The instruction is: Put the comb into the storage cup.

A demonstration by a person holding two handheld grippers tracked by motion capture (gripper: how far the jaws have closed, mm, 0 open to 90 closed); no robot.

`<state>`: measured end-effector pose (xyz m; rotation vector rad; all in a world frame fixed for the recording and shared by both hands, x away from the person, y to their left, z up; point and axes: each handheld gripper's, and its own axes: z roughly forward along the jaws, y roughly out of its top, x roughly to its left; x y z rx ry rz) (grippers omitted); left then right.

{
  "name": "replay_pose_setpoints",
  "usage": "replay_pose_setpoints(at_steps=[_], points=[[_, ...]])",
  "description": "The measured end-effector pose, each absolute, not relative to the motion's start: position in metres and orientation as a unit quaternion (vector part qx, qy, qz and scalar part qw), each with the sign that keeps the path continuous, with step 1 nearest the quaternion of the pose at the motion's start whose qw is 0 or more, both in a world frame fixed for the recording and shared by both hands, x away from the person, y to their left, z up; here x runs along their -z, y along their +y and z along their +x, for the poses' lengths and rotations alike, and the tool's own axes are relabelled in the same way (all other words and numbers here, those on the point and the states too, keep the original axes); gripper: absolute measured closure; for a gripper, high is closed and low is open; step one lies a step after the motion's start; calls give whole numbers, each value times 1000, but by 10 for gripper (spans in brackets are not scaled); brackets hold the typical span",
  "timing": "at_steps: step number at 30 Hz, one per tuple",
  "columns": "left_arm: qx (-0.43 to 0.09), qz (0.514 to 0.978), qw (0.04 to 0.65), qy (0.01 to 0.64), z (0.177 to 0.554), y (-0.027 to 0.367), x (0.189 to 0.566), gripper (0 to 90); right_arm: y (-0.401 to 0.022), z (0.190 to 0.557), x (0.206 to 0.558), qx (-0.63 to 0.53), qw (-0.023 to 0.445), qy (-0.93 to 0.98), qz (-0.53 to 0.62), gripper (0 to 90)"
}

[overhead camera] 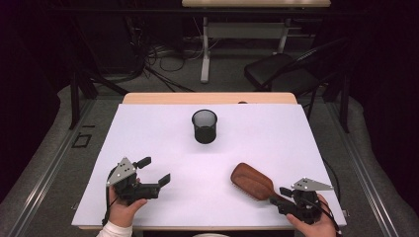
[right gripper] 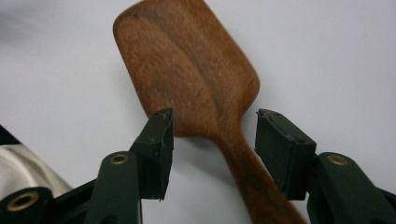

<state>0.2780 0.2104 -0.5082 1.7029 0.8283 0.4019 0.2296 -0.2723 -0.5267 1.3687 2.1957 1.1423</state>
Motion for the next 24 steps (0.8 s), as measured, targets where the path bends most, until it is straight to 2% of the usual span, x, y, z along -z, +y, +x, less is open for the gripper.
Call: replay_pose_setpoints(at_steps=[4, 8, 15, 17, 19, 22, 24], points=[[-172, 725, 566, 352, 278, 209, 508, 47, -275, 230, 523, -421, 187, 761, 457, 414], [-172, 726, 565, 351, 278, 209, 509, 47, -276, 230, 523, -424, 185, 761, 454, 382], [-170, 726, 566, 351, 279, 209, 508, 50, -271, 234, 525, -402, 192, 786, 429, 228], [-167, 726, 567, 351, 279, 207, 508, 50, -271, 234, 525, -400, 191, 787, 430, 211], [-162, 732, 563, 347, 281, 205, 509, 50, -271, 234, 527, -388, 199, 790, 432, 139], [-156, 739, 558, 344, 282, 204, 511, 49, -272, 234, 527, -383, 200, 788, 438, 119], [-158, 739, 557, 344, 281, 203, 511, 49, -273, 236, 527, -384, 198, 787, 441, 34]])
